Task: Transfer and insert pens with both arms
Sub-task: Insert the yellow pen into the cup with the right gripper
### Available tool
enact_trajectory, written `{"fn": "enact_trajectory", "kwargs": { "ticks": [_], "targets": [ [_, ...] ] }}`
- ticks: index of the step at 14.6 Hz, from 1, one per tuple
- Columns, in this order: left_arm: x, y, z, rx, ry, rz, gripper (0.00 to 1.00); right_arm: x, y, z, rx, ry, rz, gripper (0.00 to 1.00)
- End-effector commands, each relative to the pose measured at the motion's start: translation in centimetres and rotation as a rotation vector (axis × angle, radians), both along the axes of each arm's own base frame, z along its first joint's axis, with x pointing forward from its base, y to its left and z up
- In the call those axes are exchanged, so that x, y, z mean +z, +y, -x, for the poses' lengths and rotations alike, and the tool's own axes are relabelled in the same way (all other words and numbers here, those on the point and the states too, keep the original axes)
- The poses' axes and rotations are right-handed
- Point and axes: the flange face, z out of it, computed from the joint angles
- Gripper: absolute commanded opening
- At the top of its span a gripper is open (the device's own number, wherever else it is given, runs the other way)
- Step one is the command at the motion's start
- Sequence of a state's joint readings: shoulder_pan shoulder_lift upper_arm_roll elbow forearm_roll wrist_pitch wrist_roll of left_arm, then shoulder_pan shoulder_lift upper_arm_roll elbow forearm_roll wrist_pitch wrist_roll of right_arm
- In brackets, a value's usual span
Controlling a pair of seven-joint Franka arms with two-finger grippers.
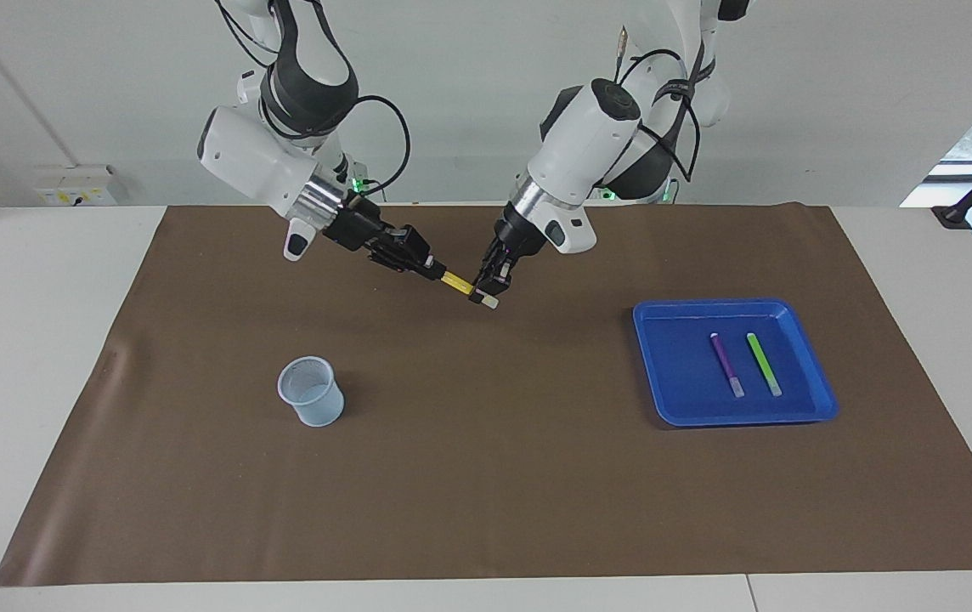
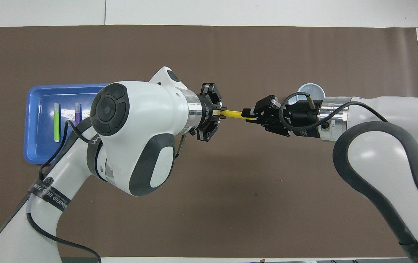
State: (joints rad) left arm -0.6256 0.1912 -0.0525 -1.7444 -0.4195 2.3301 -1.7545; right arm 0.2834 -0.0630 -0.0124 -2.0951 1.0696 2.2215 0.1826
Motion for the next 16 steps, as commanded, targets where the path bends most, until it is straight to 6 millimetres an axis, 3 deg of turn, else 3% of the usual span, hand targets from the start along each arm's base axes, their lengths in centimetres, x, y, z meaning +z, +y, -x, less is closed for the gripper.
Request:
{"fn": "enact_trajectory", "kwargs": {
  "ticks": [1, 3, 4, 5, 6, 8, 11, 16],
  "targets": [
    [-0.1, -0.7, 0.4, -0.004, 0.008, 0.010, 0.00, 0.5, -0.1, -0.4, -0.022, -0.003, -0.017, 0.00],
    [-0.1, -0.7, 0.5, -0.011, 0.005, 0.007, 0.00, 0.5, -0.2, -0.4, -0.022, -0.004, -0.017, 0.00],
    [-0.1, -0.7, 0.4, -0.013, 0.000, 0.007, 0.28, 0.5, -0.2, -0.4, -0.019, -0.005, -0.015, 0.00],
    [-0.2, -0.6, 0.4, -0.016, 0.001, 0.000, 0.85, 0.5, -0.3, -0.5, -0.020, -0.007, -0.015, 0.00],
    [-0.2, -0.6, 0.4, -0.024, -0.005, -0.007, 1.00, 0.4, -0.3, -0.5, -0.014, -0.010, -0.010, 0.00],
    [-0.1, -0.4, 0.2, -0.091, -0.061, -0.044, 1.00, 0.8, -0.8, -0.7, 0.001, -0.031, 0.029, 0.00],
    [-0.7, 0.6, 0.1, -0.309, -0.126, -0.123, 1.00, 2.7, -3.8, -2.9, 0.185, -0.122, 0.334, 0.00],
    [-3.2, 7.3, -2.5, -0.559, -0.182, -0.201, 1.00, 6.2, -10.9, -6.5, 0.489, -0.234, 0.679, 0.00]
  ]
}}
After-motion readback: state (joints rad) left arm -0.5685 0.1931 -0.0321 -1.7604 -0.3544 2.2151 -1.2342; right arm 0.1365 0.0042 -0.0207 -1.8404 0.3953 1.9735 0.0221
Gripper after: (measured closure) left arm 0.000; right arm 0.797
